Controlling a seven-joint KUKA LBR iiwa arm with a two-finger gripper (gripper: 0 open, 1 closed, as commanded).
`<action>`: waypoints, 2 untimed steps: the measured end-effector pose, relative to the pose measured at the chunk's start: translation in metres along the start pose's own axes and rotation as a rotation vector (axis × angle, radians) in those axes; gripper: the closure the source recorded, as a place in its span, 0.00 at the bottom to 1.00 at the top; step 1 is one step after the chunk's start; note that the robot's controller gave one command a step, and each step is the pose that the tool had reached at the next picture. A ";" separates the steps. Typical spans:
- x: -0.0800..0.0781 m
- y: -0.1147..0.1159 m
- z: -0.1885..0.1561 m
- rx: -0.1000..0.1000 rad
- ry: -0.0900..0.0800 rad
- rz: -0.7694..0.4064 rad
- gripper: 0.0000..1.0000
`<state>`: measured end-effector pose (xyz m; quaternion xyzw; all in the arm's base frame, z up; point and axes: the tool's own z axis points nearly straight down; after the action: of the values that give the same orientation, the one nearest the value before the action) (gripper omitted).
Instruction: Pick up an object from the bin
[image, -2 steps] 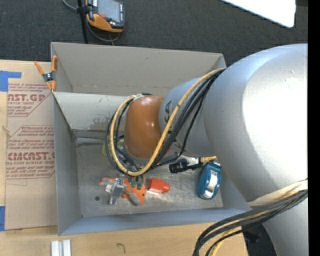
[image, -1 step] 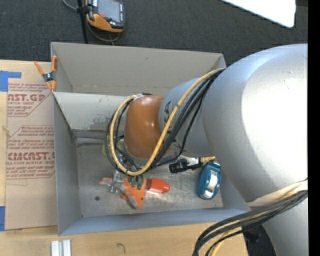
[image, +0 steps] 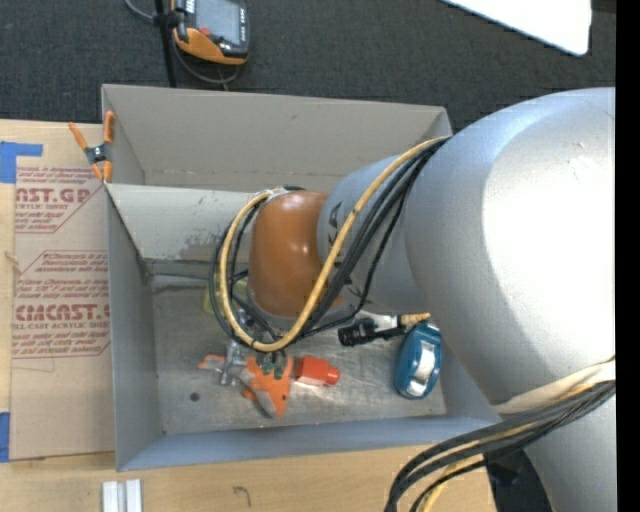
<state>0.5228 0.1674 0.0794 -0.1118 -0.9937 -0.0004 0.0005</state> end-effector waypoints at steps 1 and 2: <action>0.006 -0.001 -0.040 0.005 0.007 0.005 1.00; -0.001 0.004 -0.068 -0.004 -0.007 0.013 1.00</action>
Offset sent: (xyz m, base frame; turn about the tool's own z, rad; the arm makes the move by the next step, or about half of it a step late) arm 0.0108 0.0046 0.0133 0.0363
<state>0.5250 0.1705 0.1479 -0.1182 -0.9930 -0.0019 -0.0031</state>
